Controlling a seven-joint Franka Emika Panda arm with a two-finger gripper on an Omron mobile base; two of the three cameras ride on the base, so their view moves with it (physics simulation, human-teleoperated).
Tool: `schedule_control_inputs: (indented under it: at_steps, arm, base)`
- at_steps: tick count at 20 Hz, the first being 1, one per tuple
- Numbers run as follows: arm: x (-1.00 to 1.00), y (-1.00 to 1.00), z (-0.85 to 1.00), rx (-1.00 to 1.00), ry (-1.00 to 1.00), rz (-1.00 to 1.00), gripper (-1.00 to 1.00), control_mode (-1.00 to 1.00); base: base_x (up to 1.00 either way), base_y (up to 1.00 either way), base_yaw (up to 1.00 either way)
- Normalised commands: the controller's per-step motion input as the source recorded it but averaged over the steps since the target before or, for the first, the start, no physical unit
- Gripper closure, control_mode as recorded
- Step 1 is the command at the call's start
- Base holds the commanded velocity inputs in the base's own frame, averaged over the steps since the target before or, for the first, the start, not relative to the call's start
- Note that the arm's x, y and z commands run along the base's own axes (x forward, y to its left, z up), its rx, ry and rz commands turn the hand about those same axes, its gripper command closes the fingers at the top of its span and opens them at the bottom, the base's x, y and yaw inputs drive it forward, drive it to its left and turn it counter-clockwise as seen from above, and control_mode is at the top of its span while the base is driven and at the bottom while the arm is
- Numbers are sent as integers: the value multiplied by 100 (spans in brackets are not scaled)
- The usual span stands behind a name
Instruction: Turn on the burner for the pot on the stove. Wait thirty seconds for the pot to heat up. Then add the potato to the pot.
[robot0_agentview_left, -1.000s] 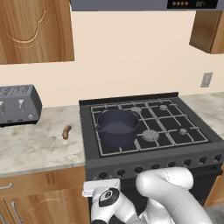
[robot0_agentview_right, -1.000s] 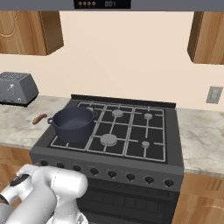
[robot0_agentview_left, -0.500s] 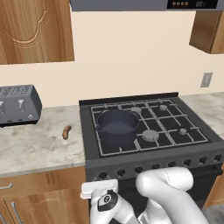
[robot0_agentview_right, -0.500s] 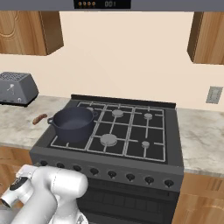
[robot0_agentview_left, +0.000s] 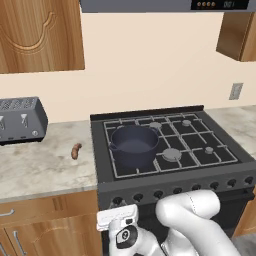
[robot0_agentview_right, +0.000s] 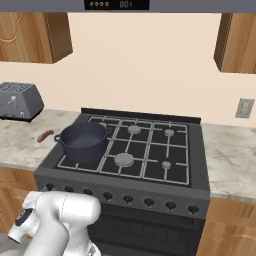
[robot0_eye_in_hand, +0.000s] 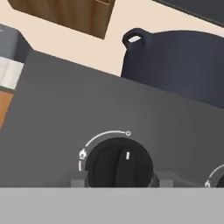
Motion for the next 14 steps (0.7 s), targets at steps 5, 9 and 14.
schedule_control_inputs:
  at_steps: [5, 9, 14]
  arm:
    - [0, 0, 69, -32, -7, 13, 100, -100]
    - [0, 1, 69, -45, -2, 16, 100, -100]
    - [0, 9, 63, -53, 0, 15, 100, -100]
  base:
    - [0, 0, 0]
    - [0, 0, 0]
    - [0, 0, 0]
